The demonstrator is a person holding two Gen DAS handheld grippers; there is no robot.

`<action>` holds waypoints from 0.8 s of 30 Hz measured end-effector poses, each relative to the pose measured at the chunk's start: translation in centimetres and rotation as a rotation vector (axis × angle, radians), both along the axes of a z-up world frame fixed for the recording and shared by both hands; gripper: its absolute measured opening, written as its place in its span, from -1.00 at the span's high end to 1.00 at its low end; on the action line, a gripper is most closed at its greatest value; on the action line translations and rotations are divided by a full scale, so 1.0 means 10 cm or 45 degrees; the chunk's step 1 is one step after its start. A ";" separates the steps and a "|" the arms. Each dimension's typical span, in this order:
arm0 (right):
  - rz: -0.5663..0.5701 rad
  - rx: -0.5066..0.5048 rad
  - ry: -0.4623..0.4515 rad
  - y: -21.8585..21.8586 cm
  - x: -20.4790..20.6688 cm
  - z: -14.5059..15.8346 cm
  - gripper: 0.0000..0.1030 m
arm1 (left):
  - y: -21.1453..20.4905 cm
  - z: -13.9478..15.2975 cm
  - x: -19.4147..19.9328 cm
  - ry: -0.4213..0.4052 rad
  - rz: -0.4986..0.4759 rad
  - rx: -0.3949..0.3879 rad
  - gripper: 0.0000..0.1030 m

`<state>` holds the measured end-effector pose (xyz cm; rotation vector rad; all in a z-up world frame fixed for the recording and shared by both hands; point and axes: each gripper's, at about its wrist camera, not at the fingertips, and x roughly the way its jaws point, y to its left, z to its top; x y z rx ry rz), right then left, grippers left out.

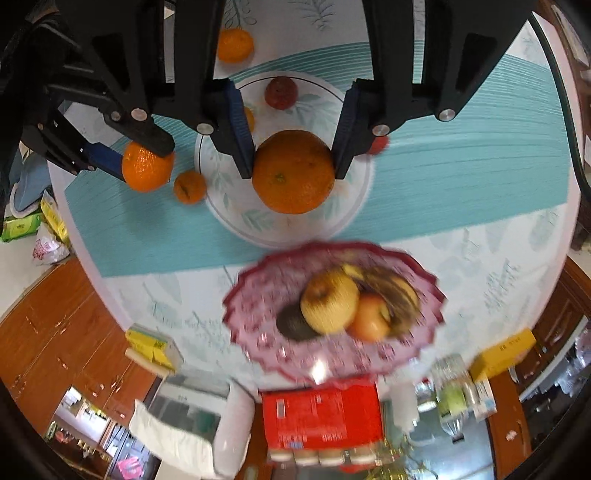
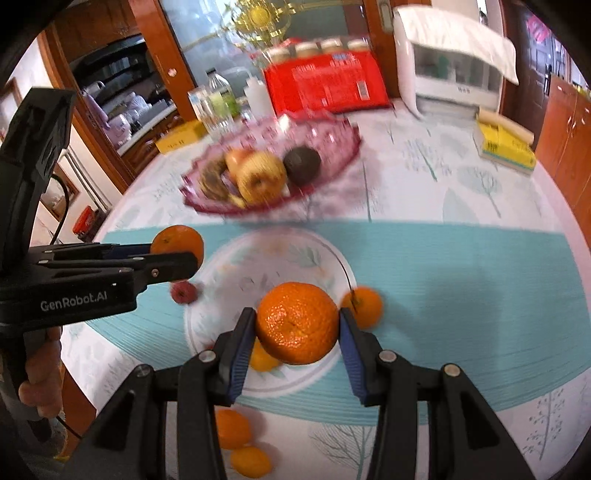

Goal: Organize fruits
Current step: 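Grasp a large mandarin with the right tool while the left tool grasps another mandarin, then carry both mandarins up and over the pink bowl with both tools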

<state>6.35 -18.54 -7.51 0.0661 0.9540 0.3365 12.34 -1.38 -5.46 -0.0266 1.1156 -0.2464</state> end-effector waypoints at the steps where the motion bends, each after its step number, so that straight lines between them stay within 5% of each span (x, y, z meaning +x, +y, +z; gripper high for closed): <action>1: 0.005 0.009 -0.017 0.02 0.02 0.10 0.13 | 0.05 0.11 0.00 -0.025 -0.001 0.005 0.21; 9: 0.009 0.049 -0.138 0.19 0.25 0.78 0.13 | 0.35 0.92 0.09 -0.232 -0.010 0.028 0.21; 16: -0.052 0.060 -0.209 0.30 0.65 1.28 0.13 | 0.53 1.51 0.41 -0.404 -0.023 0.141 0.21; 24: -0.143 0.031 -0.207 0.41 1.11 1.32 0.13 | 0.68 1.42 0.99 -0.386 -0.029 0.174 0.21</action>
